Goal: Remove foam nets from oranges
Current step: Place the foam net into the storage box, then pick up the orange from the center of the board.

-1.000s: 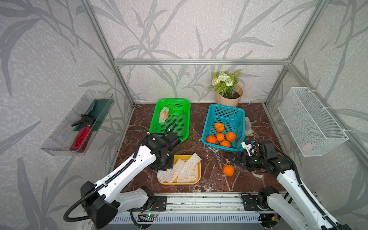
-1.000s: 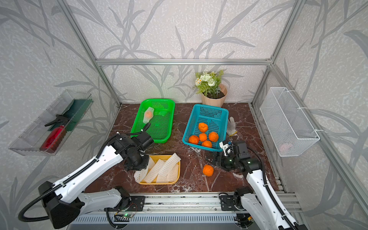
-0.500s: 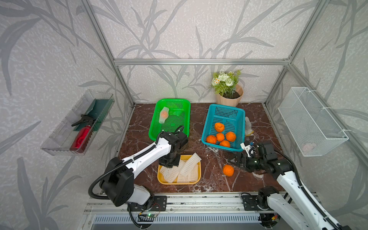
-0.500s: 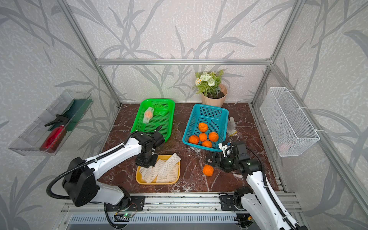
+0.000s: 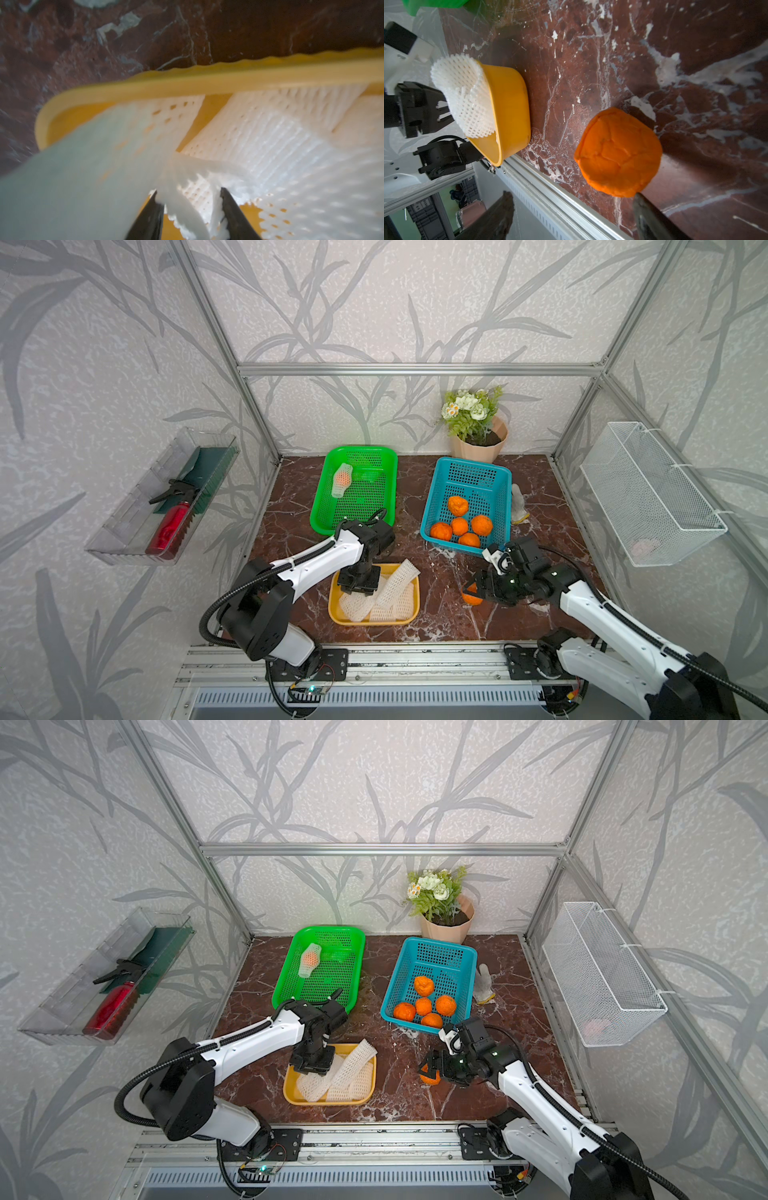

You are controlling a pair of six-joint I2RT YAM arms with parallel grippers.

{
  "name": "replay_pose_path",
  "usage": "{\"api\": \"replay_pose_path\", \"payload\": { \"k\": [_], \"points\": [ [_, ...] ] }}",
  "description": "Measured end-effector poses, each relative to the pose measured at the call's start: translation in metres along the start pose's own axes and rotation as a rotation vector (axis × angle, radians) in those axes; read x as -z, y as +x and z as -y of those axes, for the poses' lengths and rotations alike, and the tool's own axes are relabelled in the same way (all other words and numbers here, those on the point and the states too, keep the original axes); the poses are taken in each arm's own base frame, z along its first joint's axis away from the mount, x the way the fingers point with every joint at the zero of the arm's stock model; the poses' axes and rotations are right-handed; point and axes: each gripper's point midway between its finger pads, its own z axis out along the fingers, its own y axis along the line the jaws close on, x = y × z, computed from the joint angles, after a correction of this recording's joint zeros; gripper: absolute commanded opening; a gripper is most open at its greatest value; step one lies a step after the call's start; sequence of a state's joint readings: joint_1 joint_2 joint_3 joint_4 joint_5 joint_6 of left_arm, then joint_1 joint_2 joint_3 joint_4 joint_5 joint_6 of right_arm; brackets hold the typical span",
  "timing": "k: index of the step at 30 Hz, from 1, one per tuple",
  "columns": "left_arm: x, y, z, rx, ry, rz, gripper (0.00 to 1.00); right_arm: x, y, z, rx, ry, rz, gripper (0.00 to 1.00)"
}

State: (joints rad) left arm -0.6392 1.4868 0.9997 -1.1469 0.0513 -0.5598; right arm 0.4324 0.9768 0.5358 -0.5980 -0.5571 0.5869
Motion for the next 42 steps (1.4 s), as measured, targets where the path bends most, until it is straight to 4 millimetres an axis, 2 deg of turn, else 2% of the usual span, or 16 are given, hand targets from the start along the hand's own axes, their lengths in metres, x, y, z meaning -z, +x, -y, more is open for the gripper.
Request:
{"api": "replay_pose_path", "payload": {
  "k": [2,8,15,23,28,32,42],
  "points": [
    [0.010,-0.002,0.002,0.012,0.026,0.034,0.60,-0.003,-0.001,0.005,-0.008,0.025,-0.005,0.88],
    [0.054,-0.011,0.008,0.033,0.120,0.172,0.64,-0.008,-0.003,0.013,-0.013,0.069,-0.003,0.88],
    [0.097,-0.015,0.010,0.033,0.234,0.334,0.67,-0.019,-0.002,0.013,0.001,0.062,-0.023,0.88],
    [0.166,-0.022,0.011,0.002,0.383,0.617,0.73,-0.029,-0.001,0.013,0.019,0.050,-0.029,0.86],
    [0.198,-0.025,0.010,-0.022,0.428,0.736,0.74,-0.033,-0.003,0.015,0.033,0.048,-0.006,0.83],
    [0.208,-0.030,0.010,-0.041,0.425,0.785,0.75,-0.037,-0.004,0.019,0.037,0.051,0.015,0.83],
    [0.208,-0.040,0.016,-0.079,0.410,0.798,0.75,-0.034,-0.010,0.036,-0.044,0.095,0.117,0.85]
  ]
}}
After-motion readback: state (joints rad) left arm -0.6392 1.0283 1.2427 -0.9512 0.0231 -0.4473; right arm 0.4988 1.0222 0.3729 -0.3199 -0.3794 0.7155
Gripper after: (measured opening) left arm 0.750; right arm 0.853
